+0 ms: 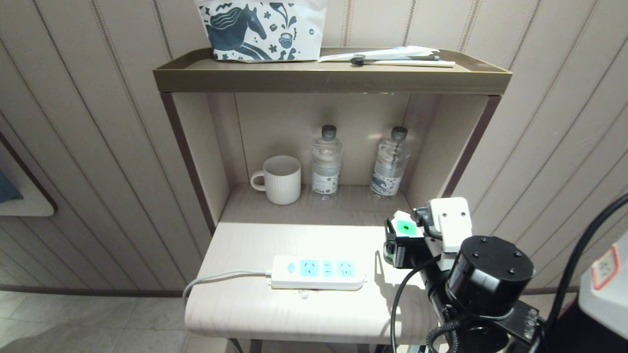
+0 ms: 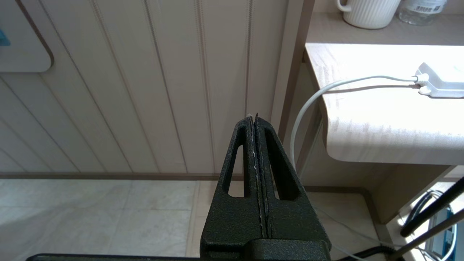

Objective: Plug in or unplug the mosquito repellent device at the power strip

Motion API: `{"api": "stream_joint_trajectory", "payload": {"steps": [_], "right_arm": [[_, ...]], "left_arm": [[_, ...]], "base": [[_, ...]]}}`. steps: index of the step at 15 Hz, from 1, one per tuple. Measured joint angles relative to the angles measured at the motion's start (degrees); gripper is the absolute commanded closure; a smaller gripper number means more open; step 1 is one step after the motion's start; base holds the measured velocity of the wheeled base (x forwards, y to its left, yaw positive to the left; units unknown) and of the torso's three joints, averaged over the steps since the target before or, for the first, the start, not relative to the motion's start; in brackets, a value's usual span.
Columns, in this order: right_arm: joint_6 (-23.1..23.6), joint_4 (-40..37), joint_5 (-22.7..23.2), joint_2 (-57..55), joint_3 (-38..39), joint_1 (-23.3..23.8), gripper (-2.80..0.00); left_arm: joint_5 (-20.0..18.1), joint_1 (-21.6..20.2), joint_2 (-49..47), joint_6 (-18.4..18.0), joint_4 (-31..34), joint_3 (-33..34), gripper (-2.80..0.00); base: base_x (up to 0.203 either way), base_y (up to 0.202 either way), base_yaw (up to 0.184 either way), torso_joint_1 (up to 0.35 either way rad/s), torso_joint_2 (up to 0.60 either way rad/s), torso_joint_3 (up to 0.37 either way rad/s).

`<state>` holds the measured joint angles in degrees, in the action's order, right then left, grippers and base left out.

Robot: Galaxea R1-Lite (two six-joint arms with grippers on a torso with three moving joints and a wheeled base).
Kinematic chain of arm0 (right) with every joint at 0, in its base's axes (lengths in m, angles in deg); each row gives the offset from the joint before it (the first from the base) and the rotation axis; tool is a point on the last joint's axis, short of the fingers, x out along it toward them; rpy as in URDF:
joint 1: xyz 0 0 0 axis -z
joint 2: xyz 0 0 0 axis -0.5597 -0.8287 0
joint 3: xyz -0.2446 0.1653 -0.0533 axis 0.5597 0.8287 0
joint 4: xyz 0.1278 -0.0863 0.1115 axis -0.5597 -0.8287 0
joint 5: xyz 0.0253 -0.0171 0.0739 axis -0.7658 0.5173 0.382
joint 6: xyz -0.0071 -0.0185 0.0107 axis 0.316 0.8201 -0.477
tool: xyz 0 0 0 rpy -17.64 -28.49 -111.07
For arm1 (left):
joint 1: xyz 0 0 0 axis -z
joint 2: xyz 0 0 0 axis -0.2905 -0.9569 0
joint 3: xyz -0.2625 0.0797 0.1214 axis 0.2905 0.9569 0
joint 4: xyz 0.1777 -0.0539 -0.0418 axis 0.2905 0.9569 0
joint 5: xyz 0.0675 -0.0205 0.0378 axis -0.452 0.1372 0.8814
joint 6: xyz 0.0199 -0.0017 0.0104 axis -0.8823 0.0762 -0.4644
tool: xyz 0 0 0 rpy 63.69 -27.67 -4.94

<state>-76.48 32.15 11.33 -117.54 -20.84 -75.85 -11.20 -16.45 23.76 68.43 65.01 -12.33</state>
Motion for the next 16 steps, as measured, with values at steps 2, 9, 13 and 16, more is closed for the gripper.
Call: {"api": "stream_joint_trajectory", "payload": {"steps": [2, 9, 13, 16], "right_arm": [[1.8, 0.0, 0.0, 4.8, 1.5, -0.4, -2.8], [6.2, -15.3, 1.1, 31.0, 3.7, -0.2, 0.0], [9.1, -31.7, 4.5, 45.4, 0.3, 3.6, 0.0], [9.7, -45.4, 10.1, 55.6, -3.3, 15.8, 0.0]], "left_arm": [[0.0, 0.0, 0.0, 0.0, 0.0, 0.0, 0.0], [0.0, 0.0, 0.0, 0.0, 0.0, 0.0, 0.0], [0.0, 0.0, 0.0, 0.0, 0.0, 0.0, 0.0], [0.0, 0.0, 0.0, 0.0, 0.0, 0.0, 0.0]], "base": [[0.0, 0.0, 0.0, 0.0, 0.0, 0.0], [0.0, 0.0, 0.0, 0.0, 0.0, 0.0], [0.0, 0.0, 0.0, 0.0, 0.0, 0.0], [0.0, 0.0, 0.0, 0.0, 0.0, 0.0]]}}
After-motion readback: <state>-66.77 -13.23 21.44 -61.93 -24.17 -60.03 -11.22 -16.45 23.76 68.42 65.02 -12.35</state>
